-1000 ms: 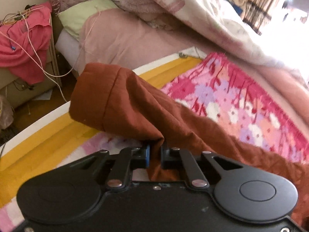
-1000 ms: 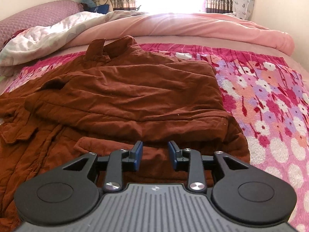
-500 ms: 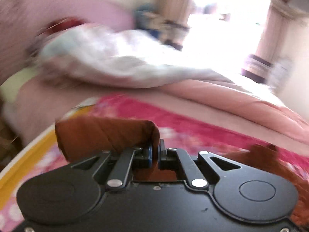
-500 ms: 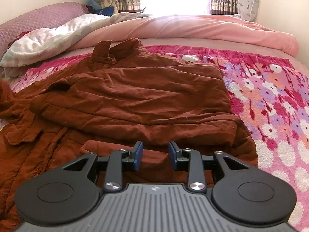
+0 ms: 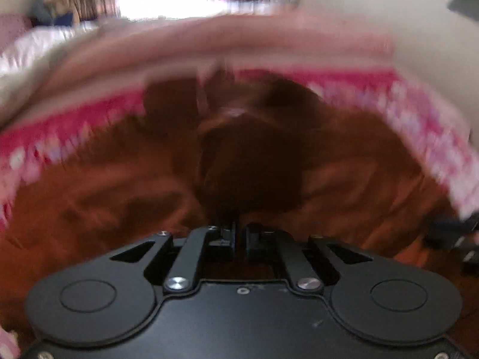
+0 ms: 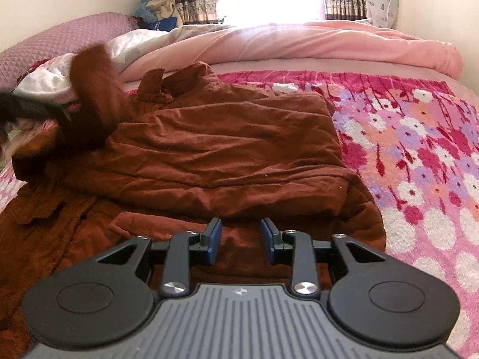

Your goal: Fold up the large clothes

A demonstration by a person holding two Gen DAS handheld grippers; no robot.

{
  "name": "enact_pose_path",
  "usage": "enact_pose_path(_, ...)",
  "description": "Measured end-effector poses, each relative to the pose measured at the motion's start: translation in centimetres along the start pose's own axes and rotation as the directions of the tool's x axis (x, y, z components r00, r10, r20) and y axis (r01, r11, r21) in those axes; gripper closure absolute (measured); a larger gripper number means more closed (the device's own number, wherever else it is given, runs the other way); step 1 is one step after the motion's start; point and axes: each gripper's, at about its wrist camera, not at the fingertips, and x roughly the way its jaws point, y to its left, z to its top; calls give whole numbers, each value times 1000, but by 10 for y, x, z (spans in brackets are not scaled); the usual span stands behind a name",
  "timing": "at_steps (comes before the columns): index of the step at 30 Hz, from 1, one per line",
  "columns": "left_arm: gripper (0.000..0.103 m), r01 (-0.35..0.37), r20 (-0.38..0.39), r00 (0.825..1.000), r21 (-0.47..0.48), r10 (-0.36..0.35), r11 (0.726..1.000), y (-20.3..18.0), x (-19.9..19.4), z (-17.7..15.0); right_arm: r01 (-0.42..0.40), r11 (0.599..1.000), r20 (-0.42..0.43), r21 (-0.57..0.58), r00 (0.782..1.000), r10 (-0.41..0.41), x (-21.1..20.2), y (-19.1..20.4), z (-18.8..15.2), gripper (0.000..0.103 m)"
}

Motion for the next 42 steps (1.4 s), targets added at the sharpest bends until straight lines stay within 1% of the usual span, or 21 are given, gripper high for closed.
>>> enact_pose_path(2,91,0,-7,1000,-24,0,1000,4,4,-6,-5,1000,-4,-8,1000,5,2,1,1,66)
enact_pose_path(4,74,32,14,999,-9,-32,999,8,-12,-5,-11,1000,-7,-23,1000,11,4,3,4,65)
enact_pose_path(5,49,64,20,998,-7,-64,998,9,-21,-4,-14,999,-6,-28,1000,14,4,5,5,65)
enact_pose_path(6,42,95,45,995,-10,-94,995,10,-34,-5,-16,999,-6,-33,1000,16,5,6,8,63)
enact_pose_path(9,39,133,138,982,-3,-131,991,21,-76,-4,-17,999,6,-44,1000,17,7,15,16,55)
enact_pose_path(10,38,136,163,977,0,-134,991,21,-87,-8,-30,999,17,-41,999,31,6,18,21,47)
enact_pose_path(12,35,123,176,977,14,-123,992,32,-104,-15,-90,996,42,-25,995,91,5,26,31,44)
enact_pose_path(15,35,-17,161,987,-4,17,1000,65,-99,-25,-151,987,59,-47,986,154,9,39,47,41)
enact_pose_path(17,35,-96,145,984,-75,106,993,92,-100,-39,-139,986,57,-89,988,145,18,49,59,40)
enact_pose_path(19,36,-117,113,984,-199,141,973,128,-97,-51,-131,987,59,-95,989,137,29,54,70,40)
enact_pose_path(23,37,-48,57,995,-412,78,910,188,-88,-69,-160,986,43,-56,986,162,56,53,86,41)
enact_pose_path(24,37,-33,48,997,-434,60,900,195,-85,-71,-167,985,27,-43,985,168,64,52,88,52)
enact_pose_path(25,37,-29,48,997,-441,56,897,199,-86,-74,-184,983,8,-24,983,184,72,50,89,77)
enact_pose_path(27,37,-37,47,997,-433,64,901,199,-83,-72,-215,977,-11,7,977,215,81,49,87,99)
enact_pose_path(30,37,-21,68,996,-409,54,912,186,-85,-61,-208,978,25,-10,978,208,69,47,85,100)
enact_pose_path(33,36,16,105,994,-381,26,924,180,-93,-49,-188,980,109,-65,975,194,38,46,92,101)
enact_pose_path(35,35,-9,84,996,-339,40,941,170,-82,-41,-146,981,154,-127,974,165,21,48,96,100)
enact_pose_path(37,35,-81,9,996,-296,88,952,164,-58,-38,-164,976,83,-142,981,177,26,46,95,100)
enact_pose_path(39,35,-114,-54,993,-279,103,954,164,-35,-43,-159,979,25,-127,986,164,45,41,84,98)
enact_pose_path(40,35,-115,-82,992,-289,95,950,166,-22,-47,-157,981,-24,-117,988,156,59,39,77,90)
enact_pose_path(42,35,-118,-66,993,-293,103,949,165,-24,-50,-150,984,-98,-100,985,140,78,35,64,76)
